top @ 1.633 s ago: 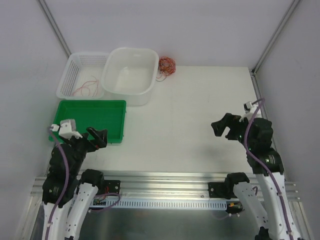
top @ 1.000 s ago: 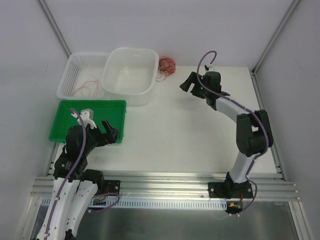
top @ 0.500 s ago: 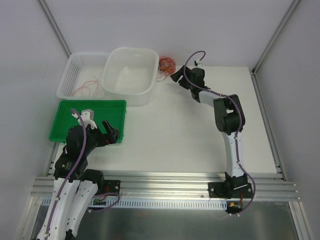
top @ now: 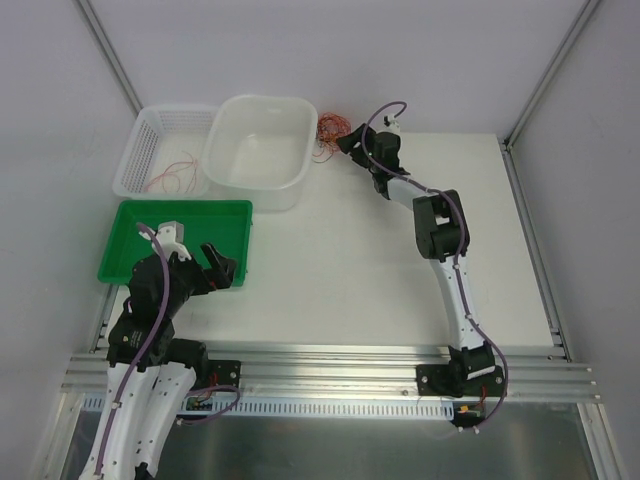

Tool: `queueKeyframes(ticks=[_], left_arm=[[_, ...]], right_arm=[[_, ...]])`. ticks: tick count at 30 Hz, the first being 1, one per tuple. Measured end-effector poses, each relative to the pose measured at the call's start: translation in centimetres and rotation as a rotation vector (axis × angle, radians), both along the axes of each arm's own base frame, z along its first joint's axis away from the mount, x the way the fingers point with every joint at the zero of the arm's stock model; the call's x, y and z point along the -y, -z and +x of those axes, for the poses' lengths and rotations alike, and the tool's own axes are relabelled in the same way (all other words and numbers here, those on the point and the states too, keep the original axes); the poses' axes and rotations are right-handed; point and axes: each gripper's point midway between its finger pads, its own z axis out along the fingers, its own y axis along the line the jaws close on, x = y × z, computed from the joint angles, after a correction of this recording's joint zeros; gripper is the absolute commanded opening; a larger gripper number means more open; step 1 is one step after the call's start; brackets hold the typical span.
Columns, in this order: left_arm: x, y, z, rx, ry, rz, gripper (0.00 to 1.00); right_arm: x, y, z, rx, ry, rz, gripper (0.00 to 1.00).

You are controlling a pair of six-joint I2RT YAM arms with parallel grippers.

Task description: Untangle the cables

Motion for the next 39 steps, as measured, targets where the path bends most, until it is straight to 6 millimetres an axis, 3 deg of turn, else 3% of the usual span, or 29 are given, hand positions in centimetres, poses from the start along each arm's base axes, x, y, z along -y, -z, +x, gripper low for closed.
queueKeyframes(ticks=[5,8,13,16,21,25,27,30,36,39], left_arm=[[0.0,0.2,0.0,-0.004,0.000,0.001,0.99],[0.0,0.3,0.0,-0.006,-0.002,0.001,0.99],[-0.2,0.4,0.1,-0.008,-0.013,0.007,0.99],[-0.3,0.4,0.1,-0.008,-0.017,0.009,0.99],[-0.3,0.4,0.1,-0.008,-0.017,0.008,0.99],[-0.3,0.3,0.0,0.000,-0.017,0.007,0.99],[-0.3,0.3,0.0,0.000,-0.017,0.007,0.99],[-0.1,0.5,0.1,-0.013,-0.005,0.001,0.99],[0.7,1.4,0.2,-0.067,0.038,-0.018,0.99],[1.0,1.2,0.0,-0.059,0.052,-0.026,0.99]], right_arm=[[-0.4,0.6,1.4,0.017,0.013,0.026,0.62],[-0.4,1.1,1.9,0.020,0.021,0.030,0.51],[0.0,1.6,2.3,0.014,0.037,0.035,0.14],[0.3,1.4,2.4,0.018,0.039,0.040,0.01],[1.1,2.1,2.1,0.019,0.034,0.048,0.01],[2.5,4.5,-0.8,-0.054,0.037,0.038,0.01],[2.9,4.6,-2.3,-0.073,0.038,0.043,0.01],[3.5,3.4,-5.5,-0.093,0.028,0.060,0.01],[4.1,-1.5,-12.8,-0.075,-0.013,0.111,0.01],[3.9,-3.0,-16.9,-0.079,-0.046,0.120,0.01]])
